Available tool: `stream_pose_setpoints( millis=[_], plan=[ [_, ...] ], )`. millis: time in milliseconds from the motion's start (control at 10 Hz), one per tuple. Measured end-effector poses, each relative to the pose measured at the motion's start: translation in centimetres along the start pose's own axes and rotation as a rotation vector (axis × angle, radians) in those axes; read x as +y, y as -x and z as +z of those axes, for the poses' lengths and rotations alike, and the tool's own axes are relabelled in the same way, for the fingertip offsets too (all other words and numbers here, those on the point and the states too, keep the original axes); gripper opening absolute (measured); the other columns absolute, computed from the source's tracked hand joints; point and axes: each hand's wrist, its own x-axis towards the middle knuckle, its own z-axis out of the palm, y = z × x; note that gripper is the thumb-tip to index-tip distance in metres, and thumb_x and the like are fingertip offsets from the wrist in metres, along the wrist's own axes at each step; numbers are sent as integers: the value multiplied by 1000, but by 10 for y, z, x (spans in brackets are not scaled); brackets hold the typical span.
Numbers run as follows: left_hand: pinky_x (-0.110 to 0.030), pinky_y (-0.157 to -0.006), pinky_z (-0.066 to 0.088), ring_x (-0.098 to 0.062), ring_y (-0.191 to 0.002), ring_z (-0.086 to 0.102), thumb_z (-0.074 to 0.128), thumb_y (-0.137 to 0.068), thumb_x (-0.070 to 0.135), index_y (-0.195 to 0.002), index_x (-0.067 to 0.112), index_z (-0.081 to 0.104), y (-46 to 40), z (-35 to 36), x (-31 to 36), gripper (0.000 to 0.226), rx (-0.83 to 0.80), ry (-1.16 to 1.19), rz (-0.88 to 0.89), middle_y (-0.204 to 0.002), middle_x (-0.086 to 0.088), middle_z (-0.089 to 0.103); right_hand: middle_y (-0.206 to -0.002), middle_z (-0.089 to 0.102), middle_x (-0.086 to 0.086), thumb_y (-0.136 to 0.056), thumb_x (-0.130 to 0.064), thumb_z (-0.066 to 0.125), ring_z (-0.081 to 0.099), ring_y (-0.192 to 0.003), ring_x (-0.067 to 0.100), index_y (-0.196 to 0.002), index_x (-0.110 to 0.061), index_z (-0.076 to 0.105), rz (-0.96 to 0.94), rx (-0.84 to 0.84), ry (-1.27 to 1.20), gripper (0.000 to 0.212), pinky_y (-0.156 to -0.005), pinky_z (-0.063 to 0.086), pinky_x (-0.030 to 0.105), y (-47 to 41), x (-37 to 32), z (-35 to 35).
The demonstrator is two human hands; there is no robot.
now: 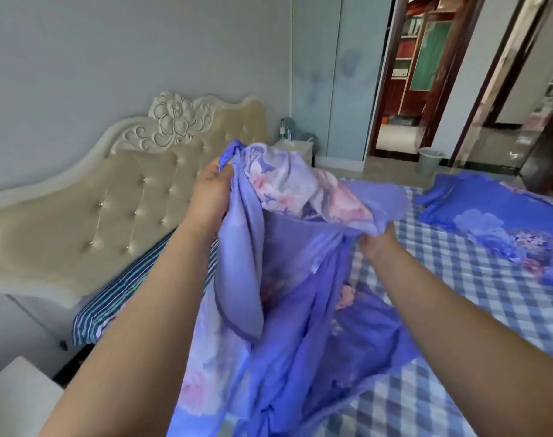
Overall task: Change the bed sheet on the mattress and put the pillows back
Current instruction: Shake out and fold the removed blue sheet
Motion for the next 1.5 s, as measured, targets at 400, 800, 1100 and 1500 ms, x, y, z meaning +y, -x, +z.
stream_pose_setpoints(
  millis=[400, 800, 1100, 1500],
  plan=[
    [-25, -58, 35, -8, -64, 40, 41, -78, 15, -74, 14, 57, -142, 131, -33, 17, 77, -251, 236, -66, 5, 47, -130, 56, 21, -87, -46, 38, 54, -119, 32, -128, -2, 54, -91, 290, 1455, 62, -96, 41, 35, -8, -123, -179],
    [-18, -59, 41, -2, -60, 50, 49, -93, -4, -79, 9, 61, -112, 181, -66, 22, -612, -227, 159, -69, -2, 57, -129, 54, -3, -92, -18, 60, 50, -121, 9, -136, -18, 44, -473, -45, 412, 47, -101, 39, 23, 9, -104, -44],
    [-24, -64, 42, -13, -68, 54, 48, -90, -4, -79, 12, 63, -114, 138, -90, 25, -666, -130, 8, -72, -4, 62, -121, 42, -12, -77, -29, 75, 50, -107, 3, -132, -44, 33, -666, 117, 643, 71, -81, 47, 19, 41, -79, 22],
    [-20, -67, 54, -7, -73, 64, 65, -87, 8, -98, 12, 67, -127, 110, -116, 12, -932, -3, -309, -84, -2, 68, -63, 55, -11, -89, -16, 64, 46, -57, -1, -82, -9, 64, -599, 315, 486, 10, -58, 36, 12, 53, -84, 39]
  ],
)
